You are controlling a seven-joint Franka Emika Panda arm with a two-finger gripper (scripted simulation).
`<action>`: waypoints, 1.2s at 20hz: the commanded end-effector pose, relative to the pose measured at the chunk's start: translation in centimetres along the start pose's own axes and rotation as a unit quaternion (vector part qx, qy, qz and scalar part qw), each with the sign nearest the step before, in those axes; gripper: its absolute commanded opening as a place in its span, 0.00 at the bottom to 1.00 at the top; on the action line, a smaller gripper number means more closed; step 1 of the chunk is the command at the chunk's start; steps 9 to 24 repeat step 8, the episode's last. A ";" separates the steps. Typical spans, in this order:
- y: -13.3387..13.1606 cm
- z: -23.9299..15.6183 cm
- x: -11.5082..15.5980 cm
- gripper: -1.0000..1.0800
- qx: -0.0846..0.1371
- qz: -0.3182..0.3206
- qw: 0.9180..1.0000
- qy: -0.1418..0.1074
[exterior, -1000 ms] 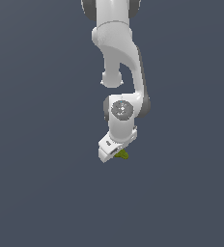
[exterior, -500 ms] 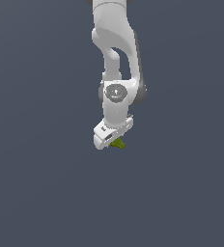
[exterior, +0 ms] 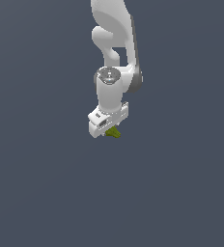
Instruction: Pick up the object and move it to a goal position.
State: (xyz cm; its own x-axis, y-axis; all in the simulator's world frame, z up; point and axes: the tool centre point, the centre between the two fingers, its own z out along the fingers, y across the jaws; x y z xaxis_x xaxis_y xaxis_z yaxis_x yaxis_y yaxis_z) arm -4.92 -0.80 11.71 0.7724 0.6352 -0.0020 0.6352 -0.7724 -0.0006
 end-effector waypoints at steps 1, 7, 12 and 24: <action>-0.1 -0.6 -0.6 0.00 -0.001 0.000 1.000 0.001; -0.2 -1.1 -1.0 0.00 0.000 0.000 1.000 0.001; -0.2 -1.1 -1.0 0.00 0.000 0.000 1.000 0.001; -0.2 -1.1 -1.0 0.00 0.000 0.000 1.000 0.001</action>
